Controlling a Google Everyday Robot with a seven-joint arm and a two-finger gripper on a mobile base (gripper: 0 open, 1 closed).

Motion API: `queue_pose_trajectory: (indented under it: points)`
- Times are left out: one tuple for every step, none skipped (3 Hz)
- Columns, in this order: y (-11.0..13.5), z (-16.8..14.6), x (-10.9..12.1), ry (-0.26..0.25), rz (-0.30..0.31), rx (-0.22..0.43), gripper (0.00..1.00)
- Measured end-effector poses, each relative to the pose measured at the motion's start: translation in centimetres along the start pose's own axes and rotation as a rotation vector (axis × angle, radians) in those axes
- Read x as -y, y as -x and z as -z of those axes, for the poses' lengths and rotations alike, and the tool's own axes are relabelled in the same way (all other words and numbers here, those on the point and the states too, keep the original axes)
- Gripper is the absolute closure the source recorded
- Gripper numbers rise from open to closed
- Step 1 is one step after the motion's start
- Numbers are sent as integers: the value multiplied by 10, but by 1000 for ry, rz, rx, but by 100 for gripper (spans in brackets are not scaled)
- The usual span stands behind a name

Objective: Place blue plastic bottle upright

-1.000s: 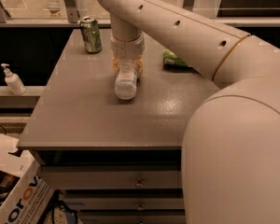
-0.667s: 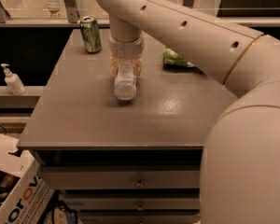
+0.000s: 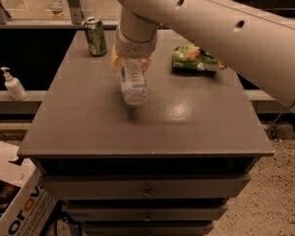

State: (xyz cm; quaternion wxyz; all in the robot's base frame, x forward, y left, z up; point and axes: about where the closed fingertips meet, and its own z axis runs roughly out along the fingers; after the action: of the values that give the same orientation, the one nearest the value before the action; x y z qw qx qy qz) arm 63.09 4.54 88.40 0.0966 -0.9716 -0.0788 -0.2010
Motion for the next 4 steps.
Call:
queue_pose_trajectory:
  points:
    - [1, 1, -1, -11, 22, 1, 100]
    - [3, -3, 7, -87, 44, -15, 100]
    - [-5, 2, 19, -229, 131, -89, 100]
    - [-16, 13, 28, -315, 229, -188, 100]
